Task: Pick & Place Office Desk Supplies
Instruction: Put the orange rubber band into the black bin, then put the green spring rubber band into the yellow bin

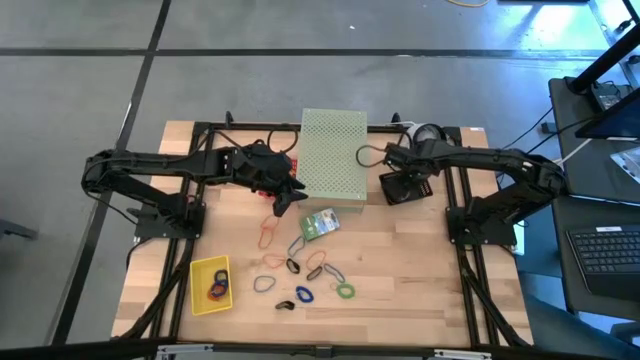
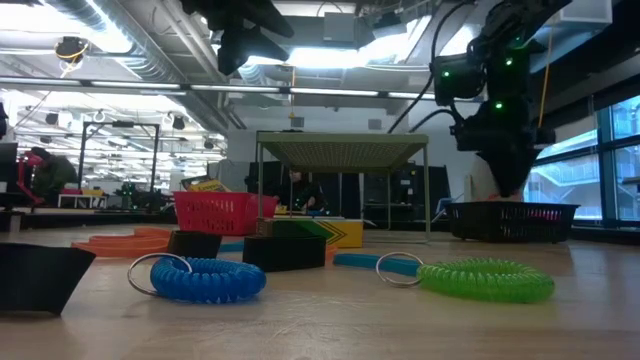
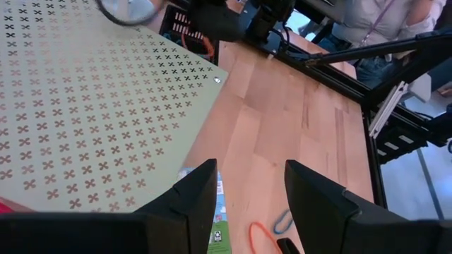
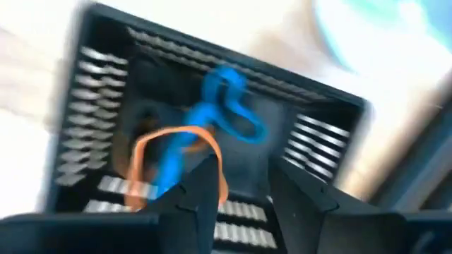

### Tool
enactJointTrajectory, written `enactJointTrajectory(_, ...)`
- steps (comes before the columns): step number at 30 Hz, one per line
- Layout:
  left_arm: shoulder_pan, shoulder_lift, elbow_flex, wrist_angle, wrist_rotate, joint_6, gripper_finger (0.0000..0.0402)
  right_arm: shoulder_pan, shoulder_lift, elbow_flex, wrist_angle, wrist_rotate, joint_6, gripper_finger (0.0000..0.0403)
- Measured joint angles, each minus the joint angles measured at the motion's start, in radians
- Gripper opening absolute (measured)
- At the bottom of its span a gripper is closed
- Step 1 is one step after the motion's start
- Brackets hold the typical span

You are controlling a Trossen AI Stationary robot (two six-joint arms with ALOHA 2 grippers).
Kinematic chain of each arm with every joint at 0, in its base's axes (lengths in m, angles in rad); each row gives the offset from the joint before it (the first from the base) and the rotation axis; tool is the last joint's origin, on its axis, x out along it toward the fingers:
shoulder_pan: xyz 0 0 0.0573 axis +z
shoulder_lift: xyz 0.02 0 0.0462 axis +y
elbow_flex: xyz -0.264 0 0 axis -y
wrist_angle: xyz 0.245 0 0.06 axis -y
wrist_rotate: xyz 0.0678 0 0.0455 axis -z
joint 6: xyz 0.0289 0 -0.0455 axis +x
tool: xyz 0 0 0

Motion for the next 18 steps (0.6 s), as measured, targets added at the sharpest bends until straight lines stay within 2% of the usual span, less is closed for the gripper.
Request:
enactJointTrajectory(4,0.0,0.0,0.0,0.0,0.0,0.0,0.0161,-0.004,0.0,-0.005,0.01,-0.036,0.017,0.0113)
enactJointTrajectory(8,0.0,0.0,0.0,0.0,0.001,-0.004,0.0161,-0.026,0.0,-0.024,0.052,-0.155,0.021,0.0106)
enactJointTrajectory(13,0.0,0.0,0.0,0.0,0.011,-0.007,0.0161,-0.044,0.0,-0.08,0.073,-0.234,0.051,0.0105)
enactJointTrajectory(18,0.0,0.0,0.0,0.0,0.017,-0.007,0.0161,-0.035,-0.001,-0.103,0.103,-0.201,0.078,0.011)
